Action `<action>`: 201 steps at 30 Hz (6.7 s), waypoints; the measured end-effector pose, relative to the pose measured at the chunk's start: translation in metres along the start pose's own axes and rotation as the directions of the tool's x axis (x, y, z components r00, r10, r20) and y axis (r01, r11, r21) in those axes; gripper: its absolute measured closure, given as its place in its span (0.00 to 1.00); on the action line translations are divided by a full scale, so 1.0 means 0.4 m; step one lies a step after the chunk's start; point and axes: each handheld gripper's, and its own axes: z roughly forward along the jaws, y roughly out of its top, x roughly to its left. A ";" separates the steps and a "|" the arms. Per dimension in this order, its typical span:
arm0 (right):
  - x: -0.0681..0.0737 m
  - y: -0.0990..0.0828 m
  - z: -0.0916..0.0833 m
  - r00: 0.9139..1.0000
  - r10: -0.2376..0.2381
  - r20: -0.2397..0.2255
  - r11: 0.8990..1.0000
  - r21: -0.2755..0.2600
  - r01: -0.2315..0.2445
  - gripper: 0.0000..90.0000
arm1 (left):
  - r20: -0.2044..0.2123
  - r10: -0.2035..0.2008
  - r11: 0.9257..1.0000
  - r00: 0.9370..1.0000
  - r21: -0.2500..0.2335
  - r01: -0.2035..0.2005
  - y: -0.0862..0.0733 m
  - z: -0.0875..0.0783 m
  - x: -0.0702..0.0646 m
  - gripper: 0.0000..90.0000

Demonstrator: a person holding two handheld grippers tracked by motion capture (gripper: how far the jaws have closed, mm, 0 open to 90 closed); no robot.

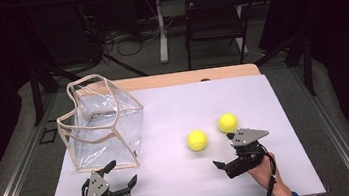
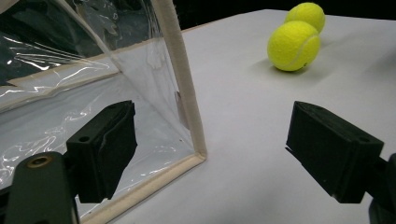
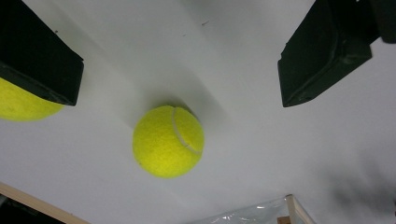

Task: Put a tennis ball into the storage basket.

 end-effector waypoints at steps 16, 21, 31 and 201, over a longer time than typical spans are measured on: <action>0.002 0.035 0.034 0.999 -0.025 -0.031 0.999 0.043 0.026 0.00 | -0.002 0.000 1.000 1.000 0.000 0.000 0.000 0.002 0.000 0.18; -0.001 0.054 0.052 0.999 -0.024 -0.043 0.998 0.058 0.026 0.00 | -0.002 -0.002 1.000 1.000 -0.003 0.002 0.001 0.001 0.002 0.18; -0.005 0.098 0.088 0.998 -0.047 -0.044 0.996 0.074 0.050 0.00 | -0.002 -0.010 1.000 1.000 -0.004 0.010 0.000 0.000 0.002 0.18; 0.004 0.270 0.199 0.994 -0.102 -0.037 0.993 0.053 0.104 0.28 | 0.018 -0.006 1.000 1.000 -0.011 0.006 -0.004 -0.001 0.002 0.18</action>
